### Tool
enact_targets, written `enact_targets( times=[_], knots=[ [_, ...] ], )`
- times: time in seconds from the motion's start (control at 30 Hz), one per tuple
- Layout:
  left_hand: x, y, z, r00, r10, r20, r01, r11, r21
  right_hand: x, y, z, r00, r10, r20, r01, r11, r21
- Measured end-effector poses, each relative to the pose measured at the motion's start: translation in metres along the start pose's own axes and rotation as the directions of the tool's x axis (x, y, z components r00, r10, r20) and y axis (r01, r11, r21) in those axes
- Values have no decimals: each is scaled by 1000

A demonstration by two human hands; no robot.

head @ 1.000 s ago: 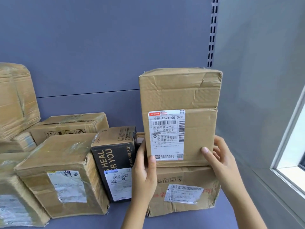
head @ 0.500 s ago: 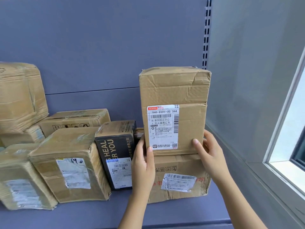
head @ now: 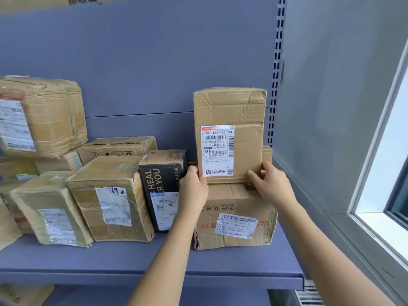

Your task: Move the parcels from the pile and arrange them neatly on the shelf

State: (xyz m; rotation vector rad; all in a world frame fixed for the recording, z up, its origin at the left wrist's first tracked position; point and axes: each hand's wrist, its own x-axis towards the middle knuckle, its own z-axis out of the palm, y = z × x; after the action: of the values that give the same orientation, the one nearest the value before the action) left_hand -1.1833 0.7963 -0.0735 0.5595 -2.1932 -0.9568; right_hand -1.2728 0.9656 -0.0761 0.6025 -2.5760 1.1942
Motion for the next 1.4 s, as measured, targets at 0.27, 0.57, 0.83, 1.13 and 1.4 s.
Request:
enact_targets(
  times=[0.27, 0.57, 0.83, 1.13, 1.4],
  knots=[
    [-4, 0, 1, 999, -28, 25, 27, 999, 37, -3, -1, 3, 1000, -18, -13, 18, 1000, -12],
    [-25, 0, 0, 966, 173, -194, -166, 985, 51, -27, -7, 4, 933, -216, -287, 186, 974, -130],
    [-53, -37, 21, 789, 609, 75, -492, 554, 672, -62, 5, 52, 816, -563, -128, 419, 730, -540],
    [-33, -48, 23, 772, 627, 102, -519, 529, 671, -56, 0, 62, 848, -515, -126, 358, 731, -581],
    [-37, -56, -12, 860, 499, -105, -314, 681, 662, -66, -3, 56, 860, -504, -72, 382, 733, -563]
  ],
)
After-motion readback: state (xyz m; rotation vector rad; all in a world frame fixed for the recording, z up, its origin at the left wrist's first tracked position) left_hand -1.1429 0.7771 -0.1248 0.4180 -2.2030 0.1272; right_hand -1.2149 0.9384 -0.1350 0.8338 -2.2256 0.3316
